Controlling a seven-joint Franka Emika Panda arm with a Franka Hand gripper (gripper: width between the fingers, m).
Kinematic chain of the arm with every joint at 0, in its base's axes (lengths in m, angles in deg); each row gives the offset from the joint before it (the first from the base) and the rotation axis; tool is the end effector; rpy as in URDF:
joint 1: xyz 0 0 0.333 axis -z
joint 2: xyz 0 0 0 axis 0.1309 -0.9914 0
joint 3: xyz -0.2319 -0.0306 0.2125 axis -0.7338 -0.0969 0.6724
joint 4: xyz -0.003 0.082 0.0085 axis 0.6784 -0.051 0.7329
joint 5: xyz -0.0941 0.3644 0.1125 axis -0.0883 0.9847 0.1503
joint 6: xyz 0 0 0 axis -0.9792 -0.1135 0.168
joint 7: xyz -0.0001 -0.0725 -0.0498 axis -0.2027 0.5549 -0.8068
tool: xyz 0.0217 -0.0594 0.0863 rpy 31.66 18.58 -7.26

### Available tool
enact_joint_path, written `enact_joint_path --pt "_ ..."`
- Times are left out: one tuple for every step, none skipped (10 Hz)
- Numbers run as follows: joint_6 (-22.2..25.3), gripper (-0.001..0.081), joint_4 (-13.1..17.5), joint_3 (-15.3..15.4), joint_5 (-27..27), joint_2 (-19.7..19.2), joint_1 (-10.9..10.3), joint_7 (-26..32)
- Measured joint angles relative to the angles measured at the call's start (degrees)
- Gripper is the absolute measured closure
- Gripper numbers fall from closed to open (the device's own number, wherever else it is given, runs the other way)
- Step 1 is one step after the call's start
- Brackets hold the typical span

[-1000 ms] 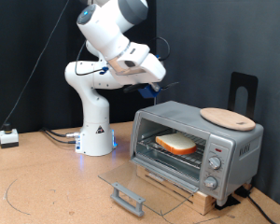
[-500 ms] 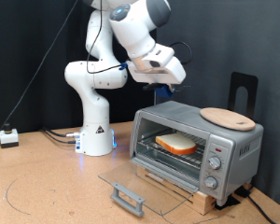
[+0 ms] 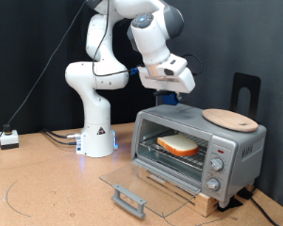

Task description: Make a piece of toast with the oven

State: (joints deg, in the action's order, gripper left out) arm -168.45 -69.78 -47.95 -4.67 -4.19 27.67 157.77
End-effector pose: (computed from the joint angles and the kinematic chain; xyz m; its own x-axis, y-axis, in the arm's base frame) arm 0.3131 0.1314 0.4002 0.3810 0.8353 0.3964 0.9200 -0.3002 -0.2518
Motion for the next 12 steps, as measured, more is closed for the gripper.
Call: enact_joint_path --pt "-1.86 0.0382 -1.17 1.34 1.81 0.62 -0.14 -0.22" --pt "-3.82 0.0382 -2.06 2.59 3.83 0.81 -0.17 -0.23" --pt "-4.68 0.0382 -2.61 3.45 5.39 0.76 -0.17 -0.23" --pt "-4.88 0.0293 -2.86 3.93 6.5 0.67 -0.17 -0.32" --pt "-4.92 0.0293 -2.95 4.35 7.4 0.5 -0.16 -0.52" --pt "-4.92 0.0119 -2.96 4.49 8.25 0.37 -0.16 -0.56" --pt "-4.92 0.0119 -2.96 4.5 9.24 0.38 -0.16 -0.56" --pt "-4.82 0.0018 -2.81 4.19 10.97 0.48 -0.2 -0.14" --pt "-3.82 0.0002 -2.35 3.05 12.99 0.77 -0.32 0.59" --pt "-2.0 -0.0003 -1.65 0.99 14.58 1.29 -0.53 1.12" --pt "-0.16 -0.0003 -0.9 -1.44 15.34 2.01 -0.59 1.72" --pt "1.88 -0.0003 -0.16 -3.72 14.86 2.8 -0.56 1.83"
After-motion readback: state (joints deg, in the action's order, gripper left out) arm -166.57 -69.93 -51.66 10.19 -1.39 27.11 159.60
